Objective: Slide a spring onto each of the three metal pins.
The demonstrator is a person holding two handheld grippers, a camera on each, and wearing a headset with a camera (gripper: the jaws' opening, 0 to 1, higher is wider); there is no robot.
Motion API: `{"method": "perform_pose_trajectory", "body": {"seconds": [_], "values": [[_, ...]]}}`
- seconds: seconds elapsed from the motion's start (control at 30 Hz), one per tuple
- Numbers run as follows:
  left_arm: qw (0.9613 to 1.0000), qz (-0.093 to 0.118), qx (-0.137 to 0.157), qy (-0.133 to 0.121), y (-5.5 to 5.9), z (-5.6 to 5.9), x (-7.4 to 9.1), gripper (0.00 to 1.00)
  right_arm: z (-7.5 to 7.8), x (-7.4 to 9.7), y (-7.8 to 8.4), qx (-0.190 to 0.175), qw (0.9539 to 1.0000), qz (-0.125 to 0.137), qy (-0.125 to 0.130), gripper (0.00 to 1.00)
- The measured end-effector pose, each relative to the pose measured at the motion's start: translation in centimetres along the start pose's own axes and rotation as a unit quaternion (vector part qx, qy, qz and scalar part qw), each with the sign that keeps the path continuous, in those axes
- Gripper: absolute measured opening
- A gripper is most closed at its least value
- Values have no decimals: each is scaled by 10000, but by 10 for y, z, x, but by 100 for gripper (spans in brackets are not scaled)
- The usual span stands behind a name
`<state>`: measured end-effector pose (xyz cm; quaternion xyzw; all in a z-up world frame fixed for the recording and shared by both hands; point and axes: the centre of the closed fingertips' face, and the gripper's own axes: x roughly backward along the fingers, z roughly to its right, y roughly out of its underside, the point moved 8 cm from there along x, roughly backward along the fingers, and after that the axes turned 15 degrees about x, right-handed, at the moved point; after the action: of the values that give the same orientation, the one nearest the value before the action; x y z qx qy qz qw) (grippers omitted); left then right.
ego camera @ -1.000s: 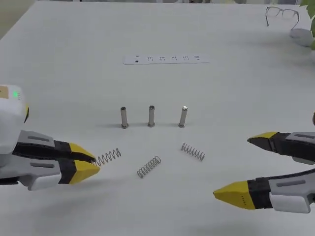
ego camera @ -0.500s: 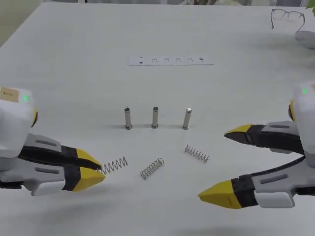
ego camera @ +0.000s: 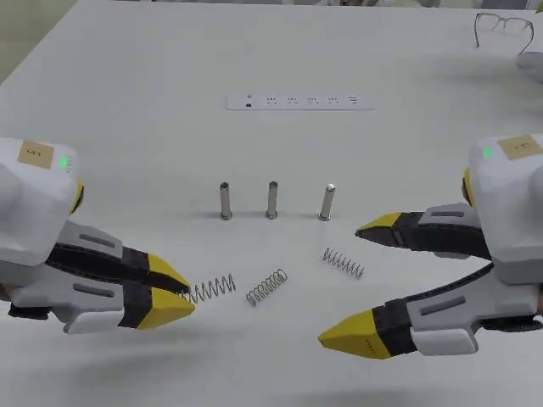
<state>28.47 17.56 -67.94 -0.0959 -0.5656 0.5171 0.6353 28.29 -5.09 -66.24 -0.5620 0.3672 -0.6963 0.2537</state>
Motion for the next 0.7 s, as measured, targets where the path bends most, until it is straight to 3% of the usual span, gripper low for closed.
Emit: {"method": "perform_pose_trajectory", "body": {"seconds": [0.7], "values": [[9995,-71,-198,247,-6,8,-6,2,-2,-25,-16,466,9971,367,-471,59]]}}
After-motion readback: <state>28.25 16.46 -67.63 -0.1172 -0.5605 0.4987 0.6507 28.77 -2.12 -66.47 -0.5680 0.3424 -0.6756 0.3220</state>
